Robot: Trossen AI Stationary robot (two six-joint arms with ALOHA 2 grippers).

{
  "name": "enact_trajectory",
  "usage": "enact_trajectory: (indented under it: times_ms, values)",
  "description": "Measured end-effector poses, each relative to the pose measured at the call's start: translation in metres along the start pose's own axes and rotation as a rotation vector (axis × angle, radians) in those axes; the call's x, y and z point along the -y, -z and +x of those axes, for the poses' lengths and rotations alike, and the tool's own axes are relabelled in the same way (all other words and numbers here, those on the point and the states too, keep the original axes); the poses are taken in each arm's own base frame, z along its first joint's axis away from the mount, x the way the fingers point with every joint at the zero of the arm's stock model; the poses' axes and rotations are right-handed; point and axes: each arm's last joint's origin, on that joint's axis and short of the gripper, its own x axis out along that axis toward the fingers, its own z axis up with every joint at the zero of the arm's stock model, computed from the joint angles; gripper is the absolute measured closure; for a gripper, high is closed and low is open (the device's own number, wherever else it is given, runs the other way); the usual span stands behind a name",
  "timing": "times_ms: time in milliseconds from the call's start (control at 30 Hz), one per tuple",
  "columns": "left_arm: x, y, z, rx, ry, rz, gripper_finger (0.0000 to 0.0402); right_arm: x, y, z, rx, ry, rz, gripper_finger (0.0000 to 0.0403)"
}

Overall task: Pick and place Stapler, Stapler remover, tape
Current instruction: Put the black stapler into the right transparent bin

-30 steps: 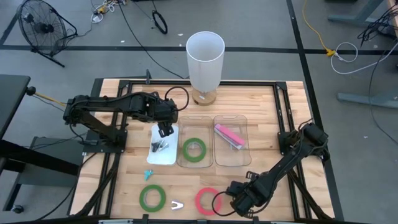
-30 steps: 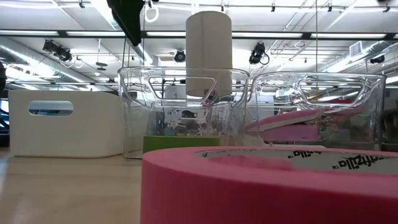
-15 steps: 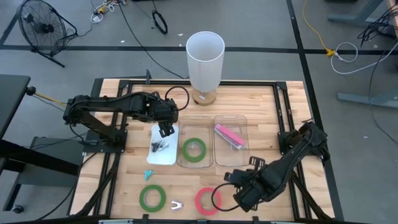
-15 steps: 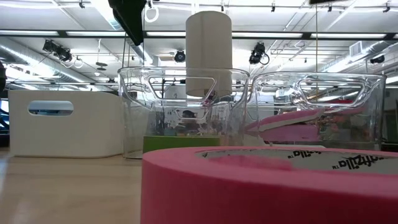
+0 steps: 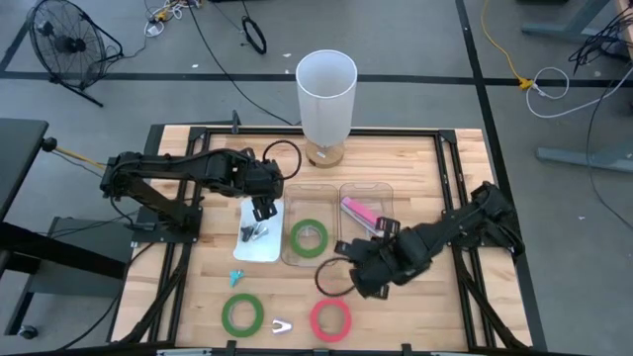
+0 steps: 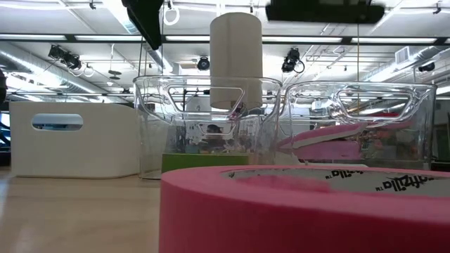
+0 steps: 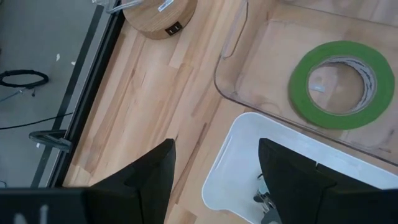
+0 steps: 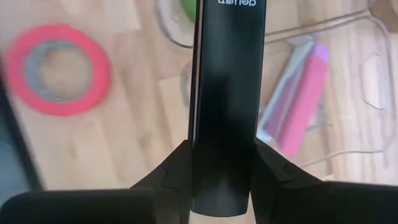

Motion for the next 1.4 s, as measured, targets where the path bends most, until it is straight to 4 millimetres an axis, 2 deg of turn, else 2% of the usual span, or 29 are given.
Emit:
enact_trajectory:
  times_ms: [233,433,600,733,833,1167,1400]
  values:
    - [0.003,0.001,-0.001,0.003,0.003,0.011,0.0168,0.03,-0.004,0.022,-0.073,0.052,0.03,0.0302]
    - [0.002,0.001,-0.001,0.003,0.001,0.012,0.0168,0.062,0.004,0.025,-0.018,0.017,0.113,0.0302]
    - [0.002,0.001,-0.001,0.004,0.001,0.013,0.0168,0.084,0.02,0.03,0.063,-0.049,0.176,0.0302]
    - [0.002,0.001,-0.001,0.005,-0.002,0.013,0.0168,0.095,0.035,0.043,0.075,-0.069,0.215,0.0302]
    - [0.002,0.001,-0.001,0.006,-0.002,0.013,0.0168,0.099,0.043,0.051,0.095,-0.092,0.237,0.0302]
    - [0.003,-0.001,-0.001,0.021,0.0,0.013,0.0168,0.096,0.051,0.086,0.07,-0.155,0.245,0.0302]
    - [0.003,-0.001,-0.001,0.026,0.002,0.01,0.0168,0.093,0.051,0.095,0.087,-0.19,0.25,0.0302]
